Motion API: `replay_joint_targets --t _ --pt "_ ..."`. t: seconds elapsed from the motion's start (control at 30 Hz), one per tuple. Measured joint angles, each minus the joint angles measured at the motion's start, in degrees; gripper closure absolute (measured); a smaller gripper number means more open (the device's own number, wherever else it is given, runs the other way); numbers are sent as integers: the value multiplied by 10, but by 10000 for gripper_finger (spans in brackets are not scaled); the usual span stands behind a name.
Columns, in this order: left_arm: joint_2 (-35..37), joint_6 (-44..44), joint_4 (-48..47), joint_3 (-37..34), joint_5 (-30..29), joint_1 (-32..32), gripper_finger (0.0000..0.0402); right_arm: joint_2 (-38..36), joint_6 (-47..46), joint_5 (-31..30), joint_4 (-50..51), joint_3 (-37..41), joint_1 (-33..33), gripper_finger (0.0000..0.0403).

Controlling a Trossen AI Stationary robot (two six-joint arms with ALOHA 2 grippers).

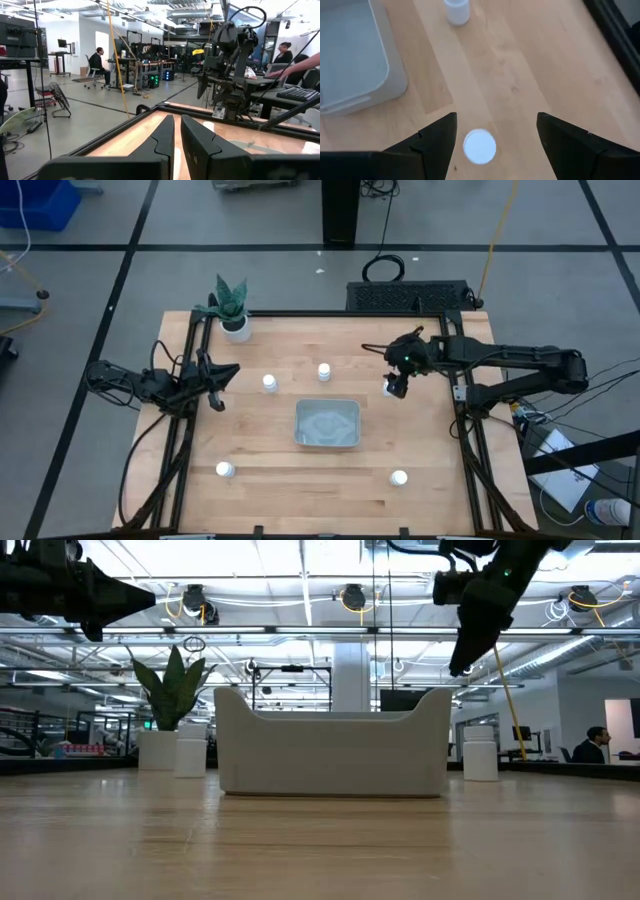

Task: Pick and place pill bottles into a basket
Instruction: Put the white pill bottle into the gray bin

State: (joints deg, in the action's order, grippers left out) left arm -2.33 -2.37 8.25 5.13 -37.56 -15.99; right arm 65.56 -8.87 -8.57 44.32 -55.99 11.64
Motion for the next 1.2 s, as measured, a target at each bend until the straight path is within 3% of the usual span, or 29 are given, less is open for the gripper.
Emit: replay_joint_targets --t 0.5,0.93,1.2 --pt "0 1 0 0 0 0 364 -6 -47 28 -1 25 -9 134" --pt "0 1 -5 0 1 0 364 -6 -74 29 19 26 -9 106" --pt "0 1 -7 0 2 0 364 -6 -105 65 -25 91 -9 108"
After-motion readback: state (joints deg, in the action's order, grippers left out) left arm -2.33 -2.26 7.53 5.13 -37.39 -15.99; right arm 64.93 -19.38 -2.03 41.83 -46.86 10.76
